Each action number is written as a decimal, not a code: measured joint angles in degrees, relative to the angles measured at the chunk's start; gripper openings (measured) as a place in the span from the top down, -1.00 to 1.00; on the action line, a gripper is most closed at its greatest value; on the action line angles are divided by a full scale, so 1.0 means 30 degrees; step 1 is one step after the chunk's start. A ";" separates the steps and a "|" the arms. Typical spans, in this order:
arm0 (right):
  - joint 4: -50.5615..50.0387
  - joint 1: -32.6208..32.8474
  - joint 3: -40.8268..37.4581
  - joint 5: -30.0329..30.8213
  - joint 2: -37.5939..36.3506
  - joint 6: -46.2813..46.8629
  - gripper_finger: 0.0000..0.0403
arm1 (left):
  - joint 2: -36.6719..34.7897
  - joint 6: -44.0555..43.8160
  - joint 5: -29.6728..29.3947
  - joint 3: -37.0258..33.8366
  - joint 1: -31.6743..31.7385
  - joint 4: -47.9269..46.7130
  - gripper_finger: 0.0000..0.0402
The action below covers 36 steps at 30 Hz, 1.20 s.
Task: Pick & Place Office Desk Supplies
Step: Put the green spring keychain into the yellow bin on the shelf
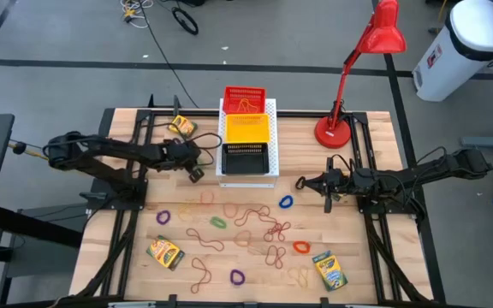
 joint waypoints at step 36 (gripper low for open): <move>0.0004 0.0000 0.0000 0.0000 -0.0004 0.0098 0.98 | 0.3808 0.4274 -0.0431 1.5751 -0.0548 -0.2901 0.84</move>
